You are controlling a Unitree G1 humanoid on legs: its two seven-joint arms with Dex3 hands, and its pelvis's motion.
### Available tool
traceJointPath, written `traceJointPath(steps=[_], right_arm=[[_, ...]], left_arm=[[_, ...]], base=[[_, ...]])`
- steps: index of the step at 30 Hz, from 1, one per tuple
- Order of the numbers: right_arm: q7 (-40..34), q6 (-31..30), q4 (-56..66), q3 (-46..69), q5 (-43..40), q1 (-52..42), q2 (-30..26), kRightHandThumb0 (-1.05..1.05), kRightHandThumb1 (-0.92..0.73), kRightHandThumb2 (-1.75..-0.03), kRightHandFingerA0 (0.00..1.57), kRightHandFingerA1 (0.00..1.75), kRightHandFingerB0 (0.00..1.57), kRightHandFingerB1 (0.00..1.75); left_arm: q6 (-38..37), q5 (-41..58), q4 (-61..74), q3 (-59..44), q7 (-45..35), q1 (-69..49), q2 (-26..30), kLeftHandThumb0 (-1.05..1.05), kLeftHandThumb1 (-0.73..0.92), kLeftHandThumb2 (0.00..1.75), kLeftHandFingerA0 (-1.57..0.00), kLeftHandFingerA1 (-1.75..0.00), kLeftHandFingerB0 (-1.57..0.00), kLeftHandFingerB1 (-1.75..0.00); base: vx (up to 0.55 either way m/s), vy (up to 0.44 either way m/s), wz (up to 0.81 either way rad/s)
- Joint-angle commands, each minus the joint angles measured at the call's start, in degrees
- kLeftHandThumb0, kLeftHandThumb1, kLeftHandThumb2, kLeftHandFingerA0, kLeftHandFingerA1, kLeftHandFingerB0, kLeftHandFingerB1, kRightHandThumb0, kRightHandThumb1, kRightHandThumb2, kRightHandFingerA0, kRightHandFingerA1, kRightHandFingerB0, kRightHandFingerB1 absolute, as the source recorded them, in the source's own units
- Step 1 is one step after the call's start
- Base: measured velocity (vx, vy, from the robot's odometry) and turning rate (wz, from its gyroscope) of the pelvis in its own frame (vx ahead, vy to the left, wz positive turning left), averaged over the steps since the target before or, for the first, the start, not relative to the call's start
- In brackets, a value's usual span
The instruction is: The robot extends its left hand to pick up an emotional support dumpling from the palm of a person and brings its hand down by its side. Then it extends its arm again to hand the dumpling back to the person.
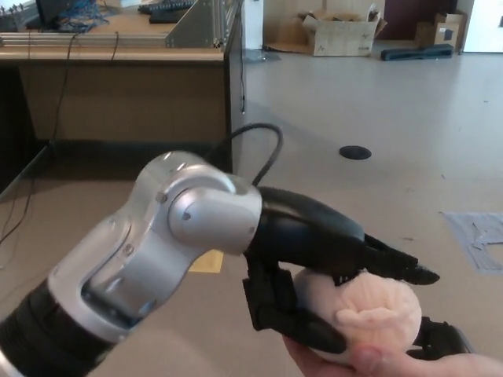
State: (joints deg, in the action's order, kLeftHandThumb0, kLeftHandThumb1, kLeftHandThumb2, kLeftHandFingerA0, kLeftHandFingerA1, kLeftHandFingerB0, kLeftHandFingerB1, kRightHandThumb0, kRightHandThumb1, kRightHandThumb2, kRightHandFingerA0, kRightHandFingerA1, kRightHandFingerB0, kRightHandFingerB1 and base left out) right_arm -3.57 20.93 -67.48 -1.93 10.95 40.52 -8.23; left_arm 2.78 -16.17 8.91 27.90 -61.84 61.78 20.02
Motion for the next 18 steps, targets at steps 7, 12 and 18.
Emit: traceJointPath(steps=[7,12,18], right_arm=[[-4.61,0.53,1.96,-6.04,3.43,0.11,-1.03,-0.29,-0.61,-0.58,0.79,0.47,0.67,0.43],[-4.50,0.31,1.83,-4.76,2.99,0.18,-0.45,-0.31,-0.60,-0.59,0.82,0.49,0.71,0.44],[-4.28,0.26,1.90,-4.47,3.28,-0.10,-0.24,-0.32,-0.62,-0.59,0.79,0.47,0.69,0.44]], left_arm=[[16.30,7.97,2.54,-16.96,13.71,-6.90,-9.60,-0.32,0.68,0.61,-0.88,-1.04,-0.91,-0.81],[22.00,9.74,3.28,-21.73,16.01,-6.92,-13.67,-0.30,0.67,0.61,-0.90,-1.22,-0.95,-0.83],[28.07,13.28,4.17,-29.88,21.20,-5.05,-19.01,-0.25,0.66,0.60,-0.95,-1.14,-0.99,-0.76]], base=[[0.00,0.000,0.00],[0.00,0.000,0.00],[0.00,0.000,0.00]])
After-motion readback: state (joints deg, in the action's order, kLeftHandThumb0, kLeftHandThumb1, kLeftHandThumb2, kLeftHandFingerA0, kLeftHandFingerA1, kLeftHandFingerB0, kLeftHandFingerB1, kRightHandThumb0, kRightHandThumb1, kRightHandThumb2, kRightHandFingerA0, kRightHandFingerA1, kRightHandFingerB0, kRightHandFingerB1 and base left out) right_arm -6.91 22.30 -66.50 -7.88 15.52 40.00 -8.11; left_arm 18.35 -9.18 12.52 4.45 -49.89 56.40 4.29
